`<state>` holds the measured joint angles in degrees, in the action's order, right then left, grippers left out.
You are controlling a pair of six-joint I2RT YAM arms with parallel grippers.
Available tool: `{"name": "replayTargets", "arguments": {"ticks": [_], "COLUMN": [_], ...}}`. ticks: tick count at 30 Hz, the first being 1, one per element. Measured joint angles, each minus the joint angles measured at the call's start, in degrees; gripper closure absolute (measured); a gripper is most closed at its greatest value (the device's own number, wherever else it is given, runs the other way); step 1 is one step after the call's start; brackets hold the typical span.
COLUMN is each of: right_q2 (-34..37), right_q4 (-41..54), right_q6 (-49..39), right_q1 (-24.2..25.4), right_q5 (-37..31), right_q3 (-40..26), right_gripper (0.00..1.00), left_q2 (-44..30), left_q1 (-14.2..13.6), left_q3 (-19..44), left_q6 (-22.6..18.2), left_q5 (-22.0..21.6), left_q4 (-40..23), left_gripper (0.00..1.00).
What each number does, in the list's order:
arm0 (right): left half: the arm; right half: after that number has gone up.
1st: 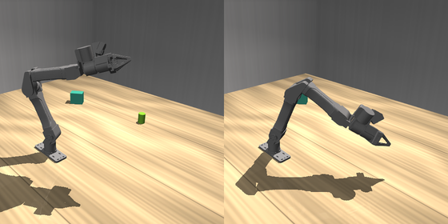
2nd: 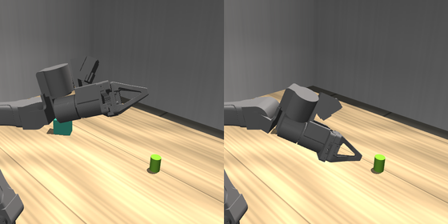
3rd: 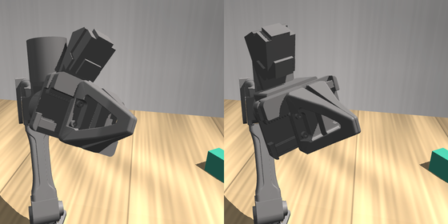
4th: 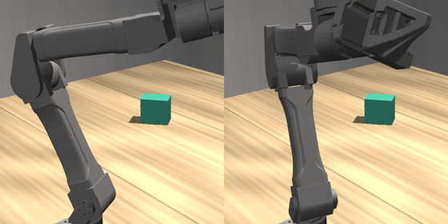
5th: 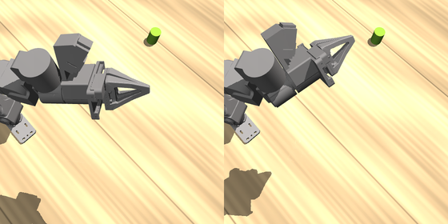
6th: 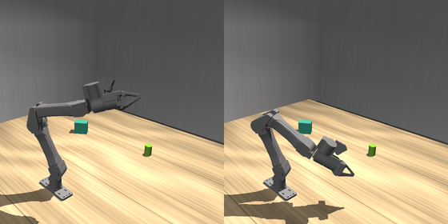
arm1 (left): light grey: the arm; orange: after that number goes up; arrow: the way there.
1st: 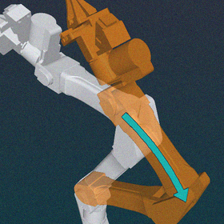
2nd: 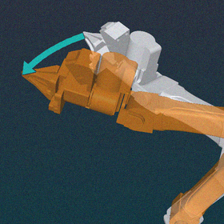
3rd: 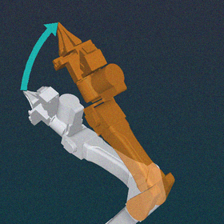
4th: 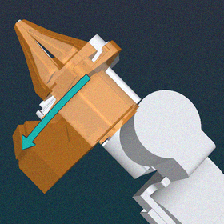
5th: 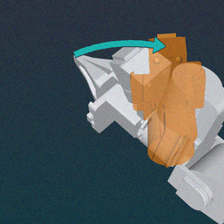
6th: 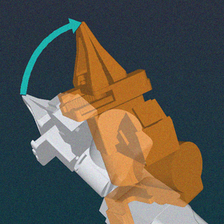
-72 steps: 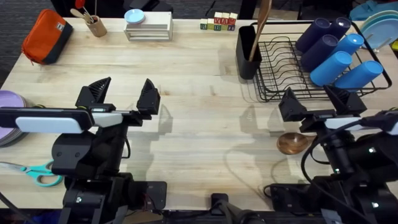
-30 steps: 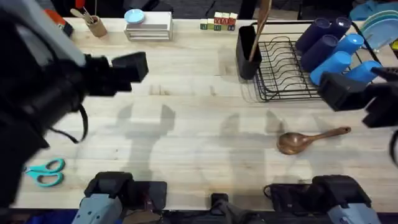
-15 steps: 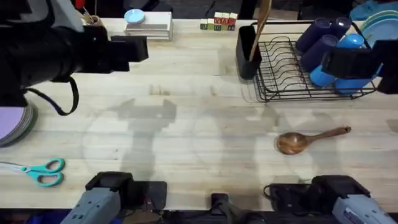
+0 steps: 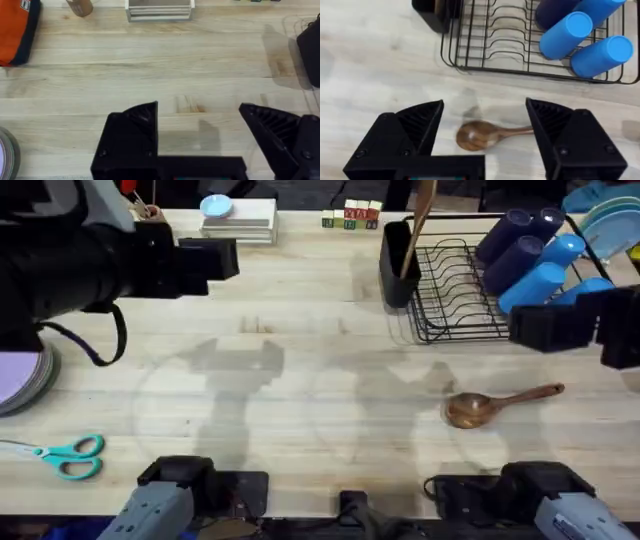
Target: Pick up the spoon on the table one by one and put them onto the rack
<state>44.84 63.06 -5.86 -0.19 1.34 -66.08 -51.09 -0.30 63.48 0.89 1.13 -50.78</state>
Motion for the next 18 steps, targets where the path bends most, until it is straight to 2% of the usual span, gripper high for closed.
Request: {"name": "replayTargets", "arguments": {"ticks": [9, 18], "right_q2": [0.0, 0.0], "right_q4": [6.1, 10.7], "right_q6": [-7.8, -16.2], "right_q1": [1.5, 9.0], "right_q5": [0.0, 0.0], "right_q3": [-0.3, -0.3], "right_gripper": [0.008, 0.008], "left_q2": [0.0, 0.0], "left_q1": [0.0, 0.0], "left_q3": [0.0, 0.0], "left_q6": [0.0, 0.0], "left_q5": [0.0, 0.2], "left_q4": [0.0, 0.0], "left_gripper": [0.008, 0.007]}}
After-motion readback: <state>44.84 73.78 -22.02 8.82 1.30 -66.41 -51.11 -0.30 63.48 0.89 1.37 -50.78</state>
